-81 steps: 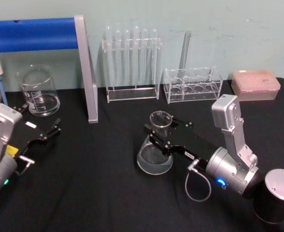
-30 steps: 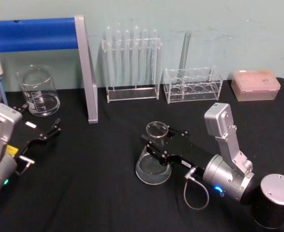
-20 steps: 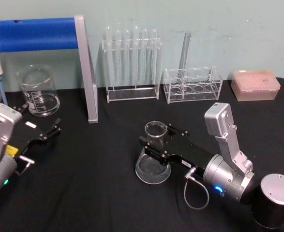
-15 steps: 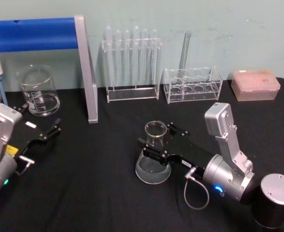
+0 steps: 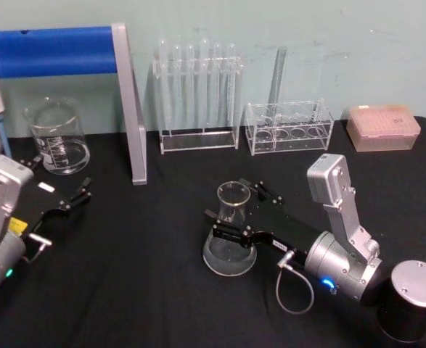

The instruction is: Grasp the erlenmeyer flask with one hand, shake it three times, then place it back.

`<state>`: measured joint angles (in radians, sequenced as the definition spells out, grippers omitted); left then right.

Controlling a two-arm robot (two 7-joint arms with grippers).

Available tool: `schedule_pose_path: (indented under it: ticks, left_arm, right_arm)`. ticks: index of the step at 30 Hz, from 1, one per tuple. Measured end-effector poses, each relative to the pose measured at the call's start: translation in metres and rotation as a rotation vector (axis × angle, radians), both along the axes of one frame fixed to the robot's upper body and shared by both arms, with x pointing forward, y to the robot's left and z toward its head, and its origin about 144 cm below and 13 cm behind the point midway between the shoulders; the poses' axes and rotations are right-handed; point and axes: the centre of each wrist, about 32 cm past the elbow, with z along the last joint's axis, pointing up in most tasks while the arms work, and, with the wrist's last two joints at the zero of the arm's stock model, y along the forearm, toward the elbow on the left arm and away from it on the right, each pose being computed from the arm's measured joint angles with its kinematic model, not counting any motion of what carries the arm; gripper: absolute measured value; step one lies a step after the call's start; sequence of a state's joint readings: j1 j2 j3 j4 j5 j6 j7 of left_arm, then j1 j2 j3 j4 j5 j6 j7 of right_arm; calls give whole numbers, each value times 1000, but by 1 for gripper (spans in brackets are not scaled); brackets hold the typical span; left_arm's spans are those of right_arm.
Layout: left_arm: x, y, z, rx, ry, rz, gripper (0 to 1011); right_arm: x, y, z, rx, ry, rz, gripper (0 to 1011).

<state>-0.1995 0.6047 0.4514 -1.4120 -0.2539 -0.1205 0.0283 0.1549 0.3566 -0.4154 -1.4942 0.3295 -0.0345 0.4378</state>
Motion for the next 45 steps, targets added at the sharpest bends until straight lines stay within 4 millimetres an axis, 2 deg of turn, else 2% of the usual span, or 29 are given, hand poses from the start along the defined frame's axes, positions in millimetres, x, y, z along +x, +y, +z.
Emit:
schedule_pose_path:
  ticks: [9,17,27,35,45]
  left_arm:
    - [0,0,0,0,0,0,1001]
    - [0,0,0,0,0,0,1001]
    - [0,0,0,0,0,0,1001]
    - [0,0,0,0,0,0,1001]
    - [0,0,0,0,0,0,1001]
  right_arm:
    - [-2,-6,0,-4,4,20,1002]
    - [-11,-18,1,-15,21,33,1003]
    - [-28,-44,6,-23,32,33,1003]
    - [-28,-64,9,-28,19,-83,1002]
    - [-12,-61,4,-62,-49,-291,1002]
